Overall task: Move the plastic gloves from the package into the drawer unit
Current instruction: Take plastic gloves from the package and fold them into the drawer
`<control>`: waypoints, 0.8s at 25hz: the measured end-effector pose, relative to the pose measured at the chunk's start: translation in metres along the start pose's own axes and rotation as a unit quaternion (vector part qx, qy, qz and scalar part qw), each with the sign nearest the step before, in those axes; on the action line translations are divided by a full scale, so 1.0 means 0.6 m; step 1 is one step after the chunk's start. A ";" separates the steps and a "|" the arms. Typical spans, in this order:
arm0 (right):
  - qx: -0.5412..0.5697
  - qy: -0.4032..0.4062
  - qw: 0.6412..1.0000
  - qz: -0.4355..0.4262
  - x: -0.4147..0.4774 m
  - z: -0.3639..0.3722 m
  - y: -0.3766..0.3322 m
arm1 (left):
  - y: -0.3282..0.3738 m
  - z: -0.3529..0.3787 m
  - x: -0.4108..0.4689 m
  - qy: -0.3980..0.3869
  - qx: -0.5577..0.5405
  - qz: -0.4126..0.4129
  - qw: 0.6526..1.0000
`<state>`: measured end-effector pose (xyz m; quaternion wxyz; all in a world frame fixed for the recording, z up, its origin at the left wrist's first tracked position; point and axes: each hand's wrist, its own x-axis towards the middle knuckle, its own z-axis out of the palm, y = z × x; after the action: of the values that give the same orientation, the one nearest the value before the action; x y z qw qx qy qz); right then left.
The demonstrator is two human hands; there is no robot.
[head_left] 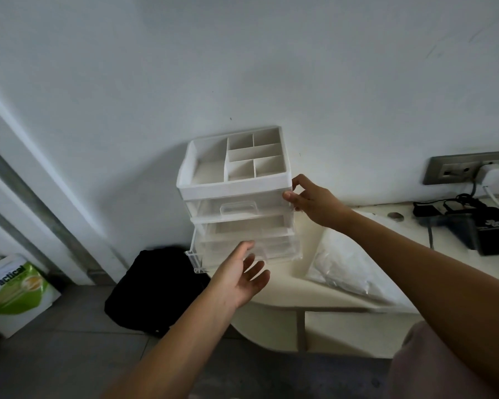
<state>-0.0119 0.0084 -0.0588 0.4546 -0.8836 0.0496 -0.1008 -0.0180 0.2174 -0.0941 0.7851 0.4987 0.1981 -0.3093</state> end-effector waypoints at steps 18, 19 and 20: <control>-0.121 0.064 0.991 0.000 -0.052 0.002 0.004 | -0.041 -0.043 -0.071 0.003 0.059 -0.018 0.998; -0.107 0.060 0.992 -0.001 -0.053 -0.001 0.003 | -0.044 -0.040 -0.073 -0.001 0.062 -0.021 0.998; -0.086 0.050 0.995 -0.002 -0.054 -0.005 0.001 | -0.047 -0.035 -0.078 -0.007 0.071 -0.025 0.997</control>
<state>-0.0442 0.0116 -0.0622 0.3739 -0.9133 0.0791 -0.1411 -0.0715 0.2408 -0.0929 0.7415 0.5456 0.1824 -0.3454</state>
